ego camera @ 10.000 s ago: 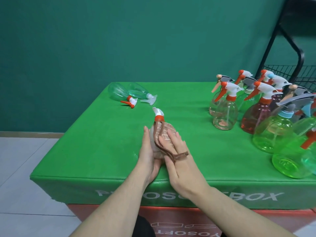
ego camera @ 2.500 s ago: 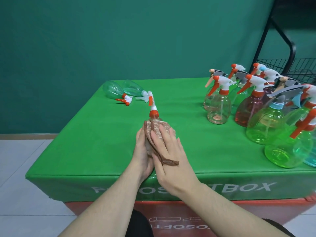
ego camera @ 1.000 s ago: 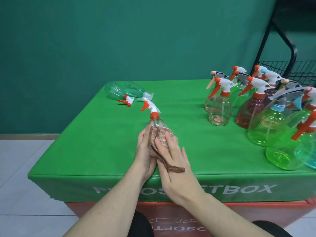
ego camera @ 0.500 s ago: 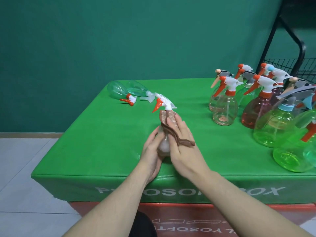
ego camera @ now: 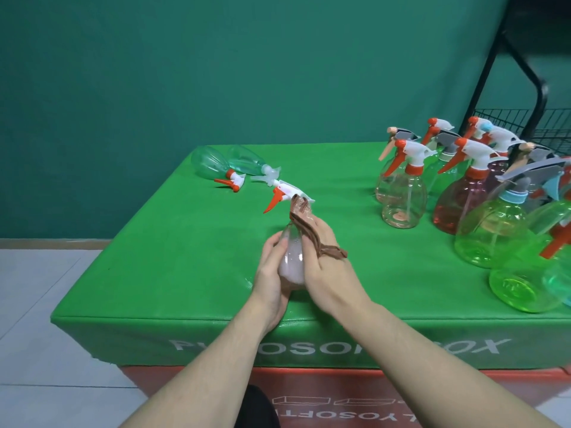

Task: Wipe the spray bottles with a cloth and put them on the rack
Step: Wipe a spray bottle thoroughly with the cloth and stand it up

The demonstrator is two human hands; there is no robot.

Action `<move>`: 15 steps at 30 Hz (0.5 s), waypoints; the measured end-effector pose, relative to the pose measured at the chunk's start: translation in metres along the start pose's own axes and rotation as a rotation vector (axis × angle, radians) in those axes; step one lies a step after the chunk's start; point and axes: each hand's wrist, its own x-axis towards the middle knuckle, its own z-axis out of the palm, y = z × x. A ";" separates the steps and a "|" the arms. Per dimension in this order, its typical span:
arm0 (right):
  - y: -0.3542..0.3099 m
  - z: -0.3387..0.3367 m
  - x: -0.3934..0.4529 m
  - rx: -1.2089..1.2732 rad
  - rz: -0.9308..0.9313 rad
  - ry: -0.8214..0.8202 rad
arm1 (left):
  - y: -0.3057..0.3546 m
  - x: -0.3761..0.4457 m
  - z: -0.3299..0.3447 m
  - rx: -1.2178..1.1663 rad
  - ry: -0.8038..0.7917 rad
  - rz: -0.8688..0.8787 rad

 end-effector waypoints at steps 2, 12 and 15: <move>0.009 0.003 -0.011 -0.037 -0.077 -0.019 | 0.001 0.000 0.001 -0.031 0.017 0.010; 0.020 0.010 -0.052 -0.103 -0.138 -0.116 | 0.010 -0.003 0.007 0.045 0.117 -0.061; 0.019 0.008 -0.051 -0.038 -0.125 -0.098 | 0.011 -0.006 0.010 0.067 0.121 -0.031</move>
